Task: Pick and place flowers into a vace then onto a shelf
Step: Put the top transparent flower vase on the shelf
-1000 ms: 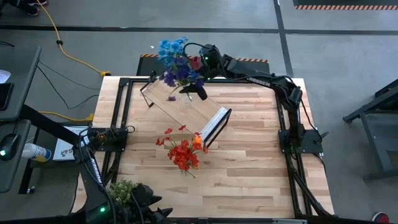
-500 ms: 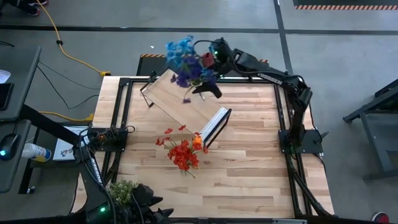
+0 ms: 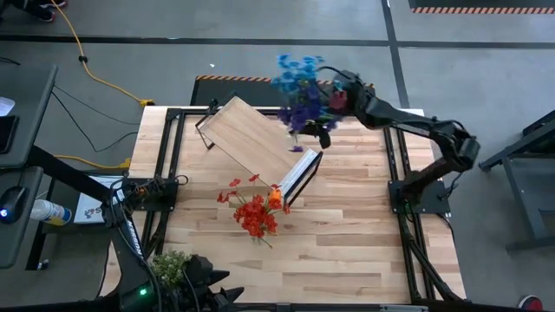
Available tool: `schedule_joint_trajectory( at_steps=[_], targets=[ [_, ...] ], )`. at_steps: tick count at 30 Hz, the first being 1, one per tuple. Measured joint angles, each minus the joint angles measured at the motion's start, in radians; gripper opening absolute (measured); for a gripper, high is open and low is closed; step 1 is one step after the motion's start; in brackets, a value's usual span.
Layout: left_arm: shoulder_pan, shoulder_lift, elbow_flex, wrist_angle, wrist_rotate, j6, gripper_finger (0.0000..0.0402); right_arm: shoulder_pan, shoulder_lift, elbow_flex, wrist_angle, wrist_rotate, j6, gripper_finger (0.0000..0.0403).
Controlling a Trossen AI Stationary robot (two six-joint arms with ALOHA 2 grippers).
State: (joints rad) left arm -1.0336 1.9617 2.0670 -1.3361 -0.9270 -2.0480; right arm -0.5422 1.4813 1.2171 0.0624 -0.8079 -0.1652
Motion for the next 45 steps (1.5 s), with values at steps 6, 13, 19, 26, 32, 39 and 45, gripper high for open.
schedule_joint_trajectory(
  at_steps=[6,13,19,26,32,39,45],
  targets=[
    [0.0,0.0,0.0,0.0,-0.008,-0.001,0.0376,0.037,-0.096,-0.087,0.017,0.055,0.011,0.0165],
    [0.017,0.0,0.0,0.005,-0.002,-0.007,0.0376,0.095,-0.089,-0.088,-0.02,0.059,0.015,0.0165],
    [0.038,0.0,0.0,0.01,0.022,-0.007,0.0376,0.121,-0.061,-0.088,-0.027,0.074,0.009,0.0165],
    [0.04,0.0,0.0,0.01,0.053,-0.002,0.0376,0.127,-0.025,-0.087,-0.029,0.107,-0.022,0.0165],
    [0.039,0.0,0.0,0.01,0.053,-0.002,0.0376,0.145,0.011,-0.087,-0.028,0.104,-0.032,0.0165],
    [0.04,0.0,0.0,0.01,0.053,-0.001,0.0376,0.144,0.013,-0.087,-0.022,0.113,-0.063,0.0165],
    [0.039,0.0,0.0,0.011,0.052,0.0,0.0376,0.145,0.041,-0.087,-0.018,0.12,-0.065,0.0165]
  ],
)
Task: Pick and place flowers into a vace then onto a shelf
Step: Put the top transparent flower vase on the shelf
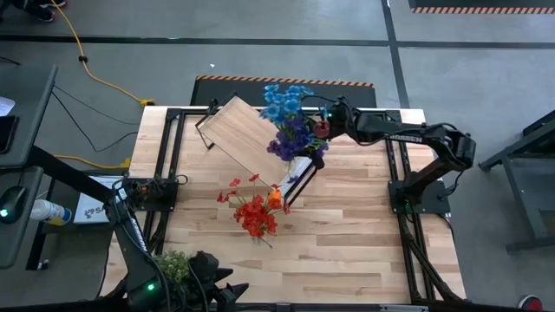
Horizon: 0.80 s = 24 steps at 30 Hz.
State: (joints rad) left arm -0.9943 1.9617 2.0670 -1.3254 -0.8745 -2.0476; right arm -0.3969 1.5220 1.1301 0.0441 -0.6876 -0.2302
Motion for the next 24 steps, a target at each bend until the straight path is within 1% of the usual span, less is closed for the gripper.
schedule_joint_trajectory(
  at_steps=[8,15,24],
  targets=[
    [0.0,0.0,0.0,0.037,0.0,0.0,0.0376,0.001,0.03,0.002,0.013,-0.006,0.025,0.0167],
    [0.0,0.0,0.0,0.043,0.001,0.0,0.0376,0.0,0.031,0.001,0.01,-0.006,0.043,0.0194],
    [0.0,0.0,0.0,0.043,0.001,0.0,0.0376,-0.004,0.031,0.001,0.002,-0.014,0.043,0.0182]
  ],
)
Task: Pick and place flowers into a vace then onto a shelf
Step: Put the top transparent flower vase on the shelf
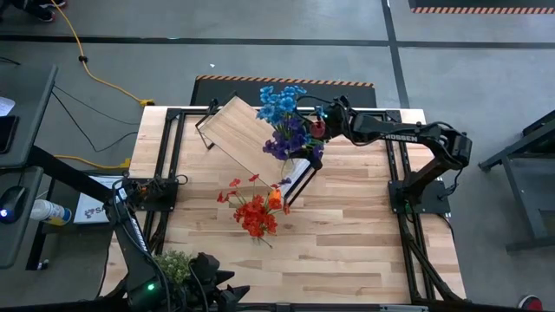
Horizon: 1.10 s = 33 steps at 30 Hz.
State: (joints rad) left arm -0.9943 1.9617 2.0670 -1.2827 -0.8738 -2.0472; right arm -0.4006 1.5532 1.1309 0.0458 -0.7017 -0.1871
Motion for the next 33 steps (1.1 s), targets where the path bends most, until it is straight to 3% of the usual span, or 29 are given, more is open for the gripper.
schedule_joint_trajectory(
  at_steps=[21,33],
  targets=[
    [0.0,0.0,0.0,0.0,0.0,0.0,0.0376,-0.023,-0.004,-0.001,-0.012,-0.05,0.006,0.0195],
    [0.0,0.0,0.0,0.0,-0.001,0.0,0.0376,-0.02,-0.004,-0.001,-0.012,-0.066,-0.005,0.0253]
  ],
)
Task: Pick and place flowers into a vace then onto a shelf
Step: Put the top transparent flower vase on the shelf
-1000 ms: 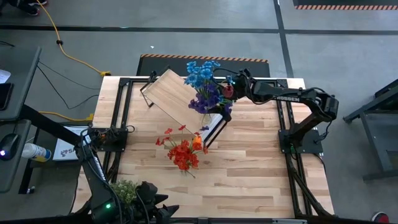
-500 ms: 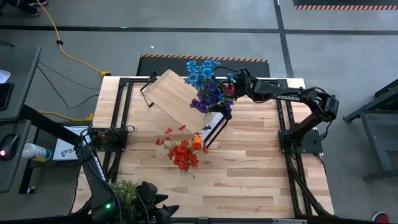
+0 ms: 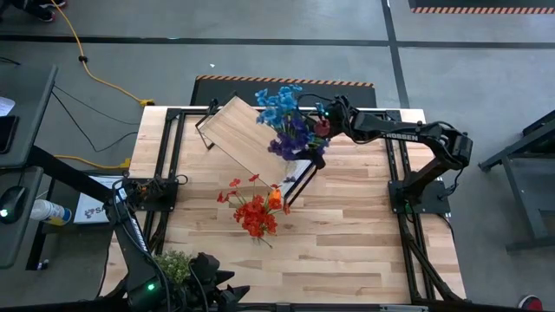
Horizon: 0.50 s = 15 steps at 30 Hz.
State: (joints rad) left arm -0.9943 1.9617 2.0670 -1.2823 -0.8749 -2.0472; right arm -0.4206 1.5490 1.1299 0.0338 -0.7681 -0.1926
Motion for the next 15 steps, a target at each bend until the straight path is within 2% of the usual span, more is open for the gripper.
schedule_joint_trajectory(
  at_steps=[8,15],
  targets=[
    [0.0,0.0,0.0,0.0,0.0,0.0,0.0376,-0.005,0.0,0.0,0.0,0.005,-0.017,0.0289],
    [0.0,0.0,0.0,0.0,0.0,0.0,0.0376,-0.026,0.0,0.0,0.0,0.017,-0.017,0.03]
  ],
)
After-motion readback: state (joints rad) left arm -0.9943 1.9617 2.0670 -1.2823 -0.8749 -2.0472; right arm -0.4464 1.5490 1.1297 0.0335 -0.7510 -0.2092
